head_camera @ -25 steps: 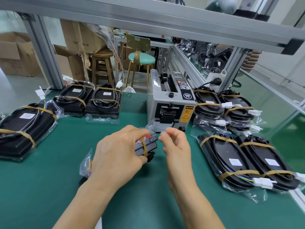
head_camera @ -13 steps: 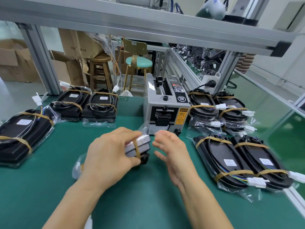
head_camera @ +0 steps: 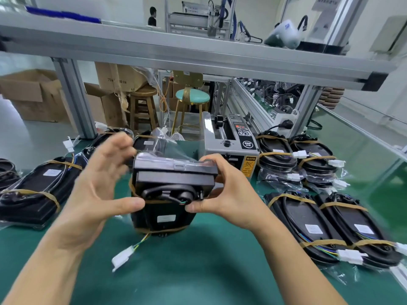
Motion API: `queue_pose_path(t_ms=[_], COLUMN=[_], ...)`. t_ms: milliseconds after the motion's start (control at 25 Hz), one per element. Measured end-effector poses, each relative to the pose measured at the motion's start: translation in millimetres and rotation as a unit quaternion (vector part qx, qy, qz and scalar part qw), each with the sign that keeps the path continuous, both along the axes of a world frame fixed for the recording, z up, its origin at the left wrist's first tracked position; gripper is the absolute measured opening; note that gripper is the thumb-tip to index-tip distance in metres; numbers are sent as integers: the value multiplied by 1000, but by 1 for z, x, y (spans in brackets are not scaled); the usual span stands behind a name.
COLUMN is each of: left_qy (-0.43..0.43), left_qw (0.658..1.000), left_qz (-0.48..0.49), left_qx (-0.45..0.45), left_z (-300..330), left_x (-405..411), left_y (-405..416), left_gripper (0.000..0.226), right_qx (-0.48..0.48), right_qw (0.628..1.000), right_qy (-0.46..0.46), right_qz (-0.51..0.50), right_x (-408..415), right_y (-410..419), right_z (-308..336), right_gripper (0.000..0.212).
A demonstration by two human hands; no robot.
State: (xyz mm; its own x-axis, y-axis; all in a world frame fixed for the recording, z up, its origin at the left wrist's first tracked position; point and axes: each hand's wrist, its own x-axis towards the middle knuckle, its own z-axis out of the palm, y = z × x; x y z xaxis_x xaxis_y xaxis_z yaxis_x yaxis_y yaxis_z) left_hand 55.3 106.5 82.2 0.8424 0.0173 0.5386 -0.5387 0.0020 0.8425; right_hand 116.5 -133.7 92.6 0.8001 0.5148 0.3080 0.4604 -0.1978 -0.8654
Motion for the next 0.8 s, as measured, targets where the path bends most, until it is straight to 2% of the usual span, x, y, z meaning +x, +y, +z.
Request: queue_pose_path(t_ms=[80,160,200,280,400,520,600,640,680,760,800], left_qy=[-83,-104,-82,-31,13,-6,-22,-27,-28,-27,-26], left_qw=[976,937,935,947,946,942,943,944,945,944,941], left_qz=[75,96,91,99,135,136,139,143,146,150,155], left_qx=[188,320,334,306,294,306,302,297,292,294,300], left_z=[18,28,28,21,6,-3,-6,-7,-7,-8,-9], left_x=[-3,-5,-7,-9,-10,-9,-8,-7,-7,-7,-6], left_y=[6,2,-1,-6,-6,-13,-18,-20,-21,-25,-28], left_gripper=[99,86,80,73,75,68,66,67,67,64,63], right_qx=[-24,-27,-20,1,19,26,-11,-33,-39,38,80], right_qw=[999,999,999,999,999,999,999,998,994,962,937], right_qy=[-33,-44,-43,-40,-35,-23,-13,8,40,115,135], right_qz=[-1,13,14,13,19,-2,-31,-54,-98,-243,-312], right_x=[2,5,6,9,11,7,10,12,14,21,27], right_y=[7,16,20,26,32,29,16,8,0,-11,-14], right_z=[0,-4,-6,-11,-22,-41,-53,-58,-60,-61,-60], right_gripper=[61,61,61,62,61,64,74,72,60,16,10])
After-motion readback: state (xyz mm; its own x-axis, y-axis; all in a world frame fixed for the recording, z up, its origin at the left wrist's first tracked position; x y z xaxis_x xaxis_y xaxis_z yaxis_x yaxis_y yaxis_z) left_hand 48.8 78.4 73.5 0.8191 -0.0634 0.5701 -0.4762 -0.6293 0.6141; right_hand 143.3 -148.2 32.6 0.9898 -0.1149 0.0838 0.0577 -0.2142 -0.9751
